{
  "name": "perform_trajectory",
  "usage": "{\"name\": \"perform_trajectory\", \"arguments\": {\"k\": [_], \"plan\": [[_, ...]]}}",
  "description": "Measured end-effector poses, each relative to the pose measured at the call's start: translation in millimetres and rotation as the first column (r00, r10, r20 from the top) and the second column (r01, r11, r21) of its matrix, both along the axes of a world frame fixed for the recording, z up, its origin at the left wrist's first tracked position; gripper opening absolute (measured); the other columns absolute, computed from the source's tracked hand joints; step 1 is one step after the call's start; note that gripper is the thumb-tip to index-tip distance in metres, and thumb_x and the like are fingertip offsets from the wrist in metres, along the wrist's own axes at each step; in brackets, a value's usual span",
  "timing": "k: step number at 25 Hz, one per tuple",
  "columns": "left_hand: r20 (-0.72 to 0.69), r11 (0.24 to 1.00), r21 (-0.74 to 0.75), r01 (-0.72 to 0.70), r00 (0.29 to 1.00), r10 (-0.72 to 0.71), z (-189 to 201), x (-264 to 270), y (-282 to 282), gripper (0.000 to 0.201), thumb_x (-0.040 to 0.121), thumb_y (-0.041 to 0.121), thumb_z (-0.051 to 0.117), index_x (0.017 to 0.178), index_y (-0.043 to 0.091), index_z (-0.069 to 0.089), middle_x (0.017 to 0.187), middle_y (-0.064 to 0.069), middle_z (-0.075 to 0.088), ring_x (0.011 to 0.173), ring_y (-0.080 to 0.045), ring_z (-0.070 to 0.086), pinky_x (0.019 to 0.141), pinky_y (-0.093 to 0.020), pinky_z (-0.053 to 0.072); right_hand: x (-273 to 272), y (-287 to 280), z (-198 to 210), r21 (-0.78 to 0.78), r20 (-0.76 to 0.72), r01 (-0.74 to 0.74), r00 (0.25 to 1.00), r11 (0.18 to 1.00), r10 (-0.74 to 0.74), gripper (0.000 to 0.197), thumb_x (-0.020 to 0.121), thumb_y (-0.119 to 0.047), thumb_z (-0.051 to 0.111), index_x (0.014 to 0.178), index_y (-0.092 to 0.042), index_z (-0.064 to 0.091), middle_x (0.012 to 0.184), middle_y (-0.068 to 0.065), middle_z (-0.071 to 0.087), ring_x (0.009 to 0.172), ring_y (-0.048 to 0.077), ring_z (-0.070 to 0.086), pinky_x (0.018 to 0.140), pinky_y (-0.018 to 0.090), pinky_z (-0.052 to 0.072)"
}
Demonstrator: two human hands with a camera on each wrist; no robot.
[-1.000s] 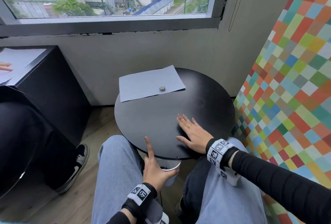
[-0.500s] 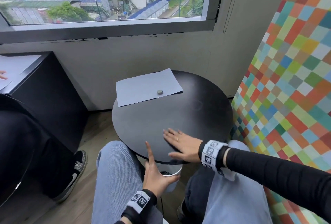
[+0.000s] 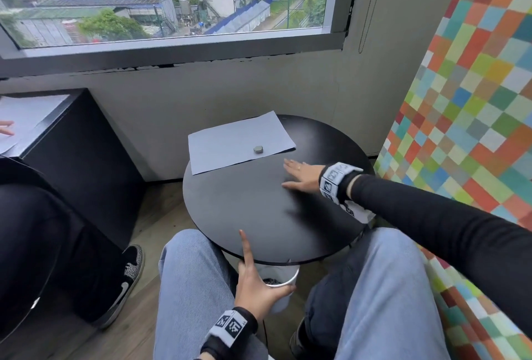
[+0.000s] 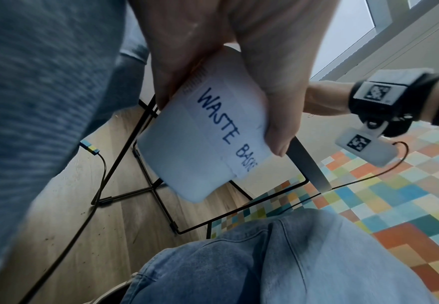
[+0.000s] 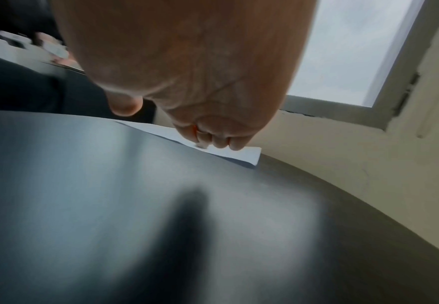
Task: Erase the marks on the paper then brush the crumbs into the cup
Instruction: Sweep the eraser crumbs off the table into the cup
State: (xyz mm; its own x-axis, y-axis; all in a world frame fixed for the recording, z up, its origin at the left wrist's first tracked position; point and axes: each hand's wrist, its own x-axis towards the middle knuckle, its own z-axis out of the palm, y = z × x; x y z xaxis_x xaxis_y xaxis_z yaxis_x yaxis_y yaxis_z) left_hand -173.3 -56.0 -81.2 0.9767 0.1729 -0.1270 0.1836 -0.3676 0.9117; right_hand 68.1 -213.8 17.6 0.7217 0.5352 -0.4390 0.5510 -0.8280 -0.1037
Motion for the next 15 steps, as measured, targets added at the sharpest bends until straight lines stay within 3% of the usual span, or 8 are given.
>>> {"name": "perform_trajectory", "arguments": {"k": [4, 7, 11, 13, 15], "plan": [[-0.005, 1.000, -0.007, 0.010, 1.000, -0.010, 3, 0, 0, 0.156, 0.047, 0.046, 0.095, 0.137, 0.062, -0.031, 0.124, 0.004, 0.035, 0.120, -0.004, 0.039, 0.103, -0.016, 0.027, 12, 10, -26, -0.032, -0.003, 0.158, 0.987, 0.987, -0.159, 0.086, 0.096, -0.059, 0.033, 0.151, -0.002, -0.002, 0.159, 0.012, -0.010, 0.148, 0.023, -0.005, 0.119, 0.035, 0.003], [0.006, 1.000, -0.007, -0.009, 1.000, 0.009, 1, 1, 3, 0.155, 0.046, 0.051, 0.094, 0.138, 0.061, -0.030, 0.126, 0.003, 0.038, 0.119, -0.003, 0.040, 0.103, -0.016, 0.029, -42, 11, -37, 0.054, 0.001, -0.124, 0.992, 0.991, 0.124, 0.088, 0.096, -0.057, 0.037, 0.151, -0.004, -0.005, 0.158, 0.013, -0.015, 0.147, 0.023, -0.010, 0.118, 0.032, -0.002], [0.024, 1.000, -0.029, 0.005, 1.000, -0.004, -7, 1, 3, 0.154, 0.043, 0.064, 0.091, 0.143, 0.057, -0.026, 0.133, -0.001, 0.044, 0.126, -0.006, 0.046, 0.106, -0.021, 0.033, -138, -16, -41, 0.151, -0.026, -0.473, 0.876, 0.868, 0.481, 0.078, 0.098, -0.050, 0.035, 0.152, -0.007, 0.000, 0.158, 0.007, -0.014, 0.146, 0.016, -0.015, 0.117, 0.026, -0.009], [0.030, 0.999, -0.038, 0.013, 0.999, -0.012, -8, 1, 2, 0.156, 0.041, 0.064, 0.091, 0.144, 0.056, -0.024, 0.133, -0.001, 0.045, 0.128, -0.008, 0.048, 0.109, -0.025, 0.036, -144, -32, -37, 0.189, -0.064, -0.465, 0.873, 0.865, 0.483, 0.073, 0.099, -0.048, 0.031, 0.153, -0.010, 0.001, 0.158, 0.002, -0.014, 0.145, 0.010, -0.016, 0.116, 0.022, -0.011], [0.022, 0.999, -0.027, 0.029, 0.999, -0.028, -8, 1, 1, 0.156, 0.043, 0.054, 0.094, 0.144, 0.057, -0.025, 0.131, 0.002, 0.043, 0.130, -0.011, 0.047, 0.111, -0.027, 0.035, -123, -41, -29, 0.213, -0.030, -0.297, 0.950, 0.931, 0.310, 0.069, 0.100, -0.045, 0.032, 0.153, -0.011, 0.002, 0.159, 0.002, -0.011, 0.145, 0.009, -0.013, 0.118, 0.024, -0.008]]}}
